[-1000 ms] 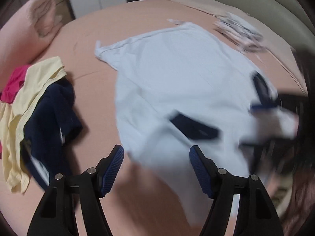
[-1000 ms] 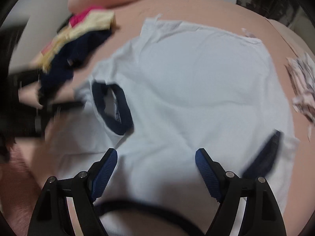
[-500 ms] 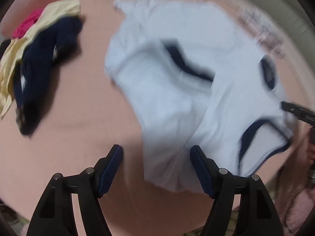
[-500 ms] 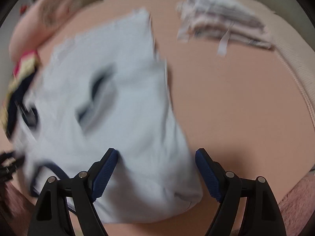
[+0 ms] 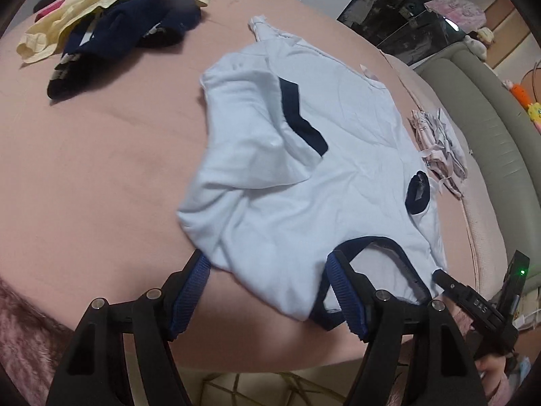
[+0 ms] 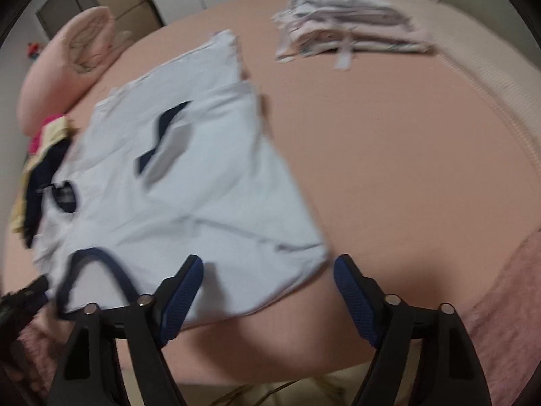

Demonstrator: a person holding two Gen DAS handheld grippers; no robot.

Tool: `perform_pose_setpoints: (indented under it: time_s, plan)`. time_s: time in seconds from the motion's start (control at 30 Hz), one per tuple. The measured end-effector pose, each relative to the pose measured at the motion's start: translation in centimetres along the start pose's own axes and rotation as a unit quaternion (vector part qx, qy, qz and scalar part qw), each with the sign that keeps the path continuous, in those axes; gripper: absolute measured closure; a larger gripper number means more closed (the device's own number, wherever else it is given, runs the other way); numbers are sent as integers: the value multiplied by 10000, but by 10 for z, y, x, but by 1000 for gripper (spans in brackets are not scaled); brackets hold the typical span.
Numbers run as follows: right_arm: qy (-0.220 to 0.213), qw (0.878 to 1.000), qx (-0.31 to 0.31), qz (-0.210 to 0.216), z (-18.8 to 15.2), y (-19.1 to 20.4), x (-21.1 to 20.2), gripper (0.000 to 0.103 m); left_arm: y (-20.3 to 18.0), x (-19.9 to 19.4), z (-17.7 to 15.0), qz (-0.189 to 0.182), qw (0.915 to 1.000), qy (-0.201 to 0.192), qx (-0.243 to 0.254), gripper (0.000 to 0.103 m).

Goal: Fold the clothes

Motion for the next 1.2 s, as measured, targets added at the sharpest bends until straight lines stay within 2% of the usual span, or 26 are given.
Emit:
perform_pose_setpoints:
  time_s: [0.07,0.1,0.13,0.17,0.2,0.4,0.53,0.6,0.67,0.7,0.73,0.77,0.87,0.97,1.1,1.13,1.2]
  plan:
    - [7,9998,-13,211,1,5,1,39,-4,7,5,-11,10000,-72,25,34]
    - [0,9997,-52,255,2,8,4,57,-6,7,2,-103,9999,-123,0,35]
    - [-7,9995,-91,299,3,10,7,70,-6,4,-2,-193,9997,-158,-22,40]
    - [-11,9990,-6,445,4,9,9,75,-4,0,-7,-268,9995,-153,-42,57]
    - [-15,9982,79,591,5,9,11,82,-5,0,-8,-314,9994,-122,-72,66]
    - [-68,9950,500,864,6,5,13,80,-6,3,-15,-866,9951,63,-467,66]
    - [-89,9937,483,1012,8,12,17,74,-8,9,-14,-733,9961,10,-487,63]
    - [-119,9934,403,1063,9,16,20,74,-10,6,-16,-690,9969,-73,-360,53]
    - [-145,9932,293,1119,10,21,21,80,-15,5,-16,-548,9984,-71,-113,54]
    - [-100,9917,278,1250,10,23,21,100,-18,4,-16,-457,9989,-55,30,70]
    - [-56,9900,263,1382,10,26,20,99,-19,3,-17,-373,9992,-31,142,86]
    - [-42,9904,211,1365,9,28,18,99,-17,1,-18,-346,9993,23,153,97]
    - [71,9911,40,1329,1,35,13,99,-4,-8,-19,-703,9970,151,-274,97]
    - [158,9904,187,1364,-6,34,8,99,5,-11,-20,-798,9951,172,-552,96]
    - [163,9899,418,1342,-7,34,18,89,17,9,-19,-969,9885,465,-1060,93]
    - [126,9895,426,1372,-6,36,21,88,17,12,-16,-1004,9878,455,-1096,93]
    - [69,9914,194,1292,-4,43,21,89,7,13,-8,-902,9922,376,-777,93]
Point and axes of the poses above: each gripper's, at about its wrist camera, not at the fingertips, and x roughly the way its jaws point, y to its left, z to its top, the point moved 4 cm from there along x, roughly the way its jaws point, and after that the axes turned 3 degrees about -x, right-handed, at the moved point
